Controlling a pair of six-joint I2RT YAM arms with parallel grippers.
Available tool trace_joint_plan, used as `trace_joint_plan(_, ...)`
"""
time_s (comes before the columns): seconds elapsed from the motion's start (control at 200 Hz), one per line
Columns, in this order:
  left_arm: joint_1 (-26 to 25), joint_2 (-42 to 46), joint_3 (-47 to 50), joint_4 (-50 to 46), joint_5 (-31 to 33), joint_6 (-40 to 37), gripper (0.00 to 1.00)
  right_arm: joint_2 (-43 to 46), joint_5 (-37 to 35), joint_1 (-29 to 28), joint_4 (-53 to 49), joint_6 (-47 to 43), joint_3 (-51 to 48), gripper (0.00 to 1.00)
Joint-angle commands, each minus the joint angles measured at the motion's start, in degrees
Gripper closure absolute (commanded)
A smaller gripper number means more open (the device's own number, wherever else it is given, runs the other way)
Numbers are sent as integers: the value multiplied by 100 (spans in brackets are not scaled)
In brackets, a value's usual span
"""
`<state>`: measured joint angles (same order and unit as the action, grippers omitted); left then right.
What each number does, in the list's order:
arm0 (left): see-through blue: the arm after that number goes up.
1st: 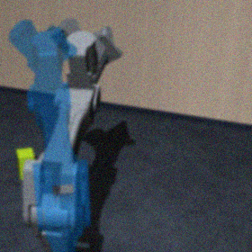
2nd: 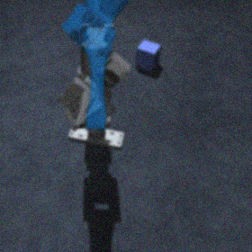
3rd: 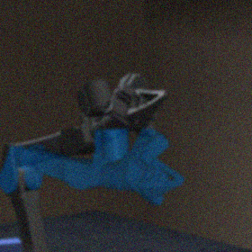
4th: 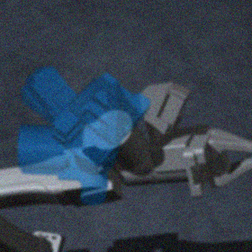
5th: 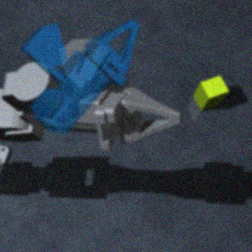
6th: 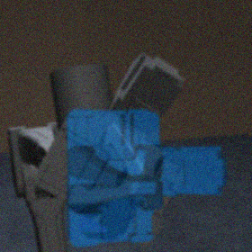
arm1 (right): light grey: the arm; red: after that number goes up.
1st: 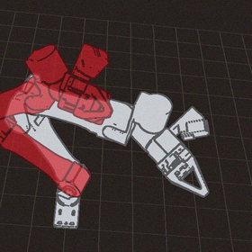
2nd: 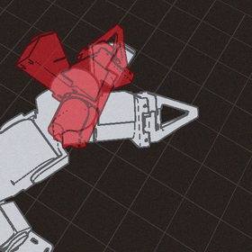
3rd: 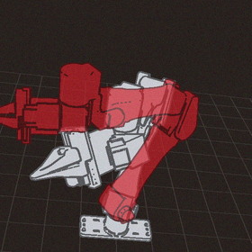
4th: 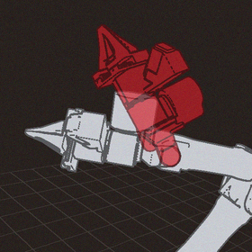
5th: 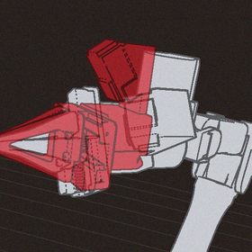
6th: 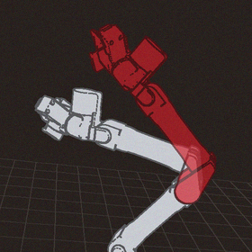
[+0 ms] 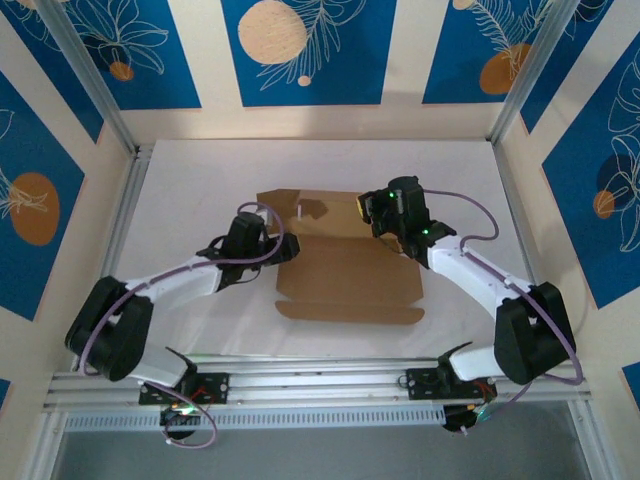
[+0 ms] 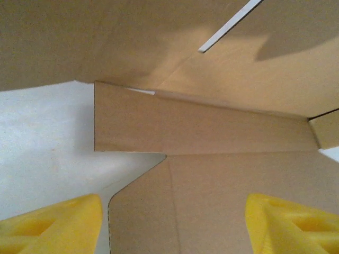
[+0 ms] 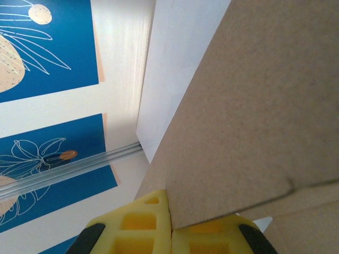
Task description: Fold the paper box
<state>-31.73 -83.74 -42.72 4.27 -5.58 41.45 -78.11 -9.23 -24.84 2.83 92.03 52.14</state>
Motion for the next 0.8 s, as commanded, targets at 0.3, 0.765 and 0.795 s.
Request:
trace_joint_plan(0.3,-28,-562,-460,205,469,-511,30,275,30,-95,-80,65,121,92)
trace_joint_plan(0.765,-35,-917,-826,217,226,-443,31,239,-66,-267,69,78,51,92)
trace_joint_plan(0.795,-27,-884,-827,119,358,-506,31,243,-64,-267,83,63,51,92)
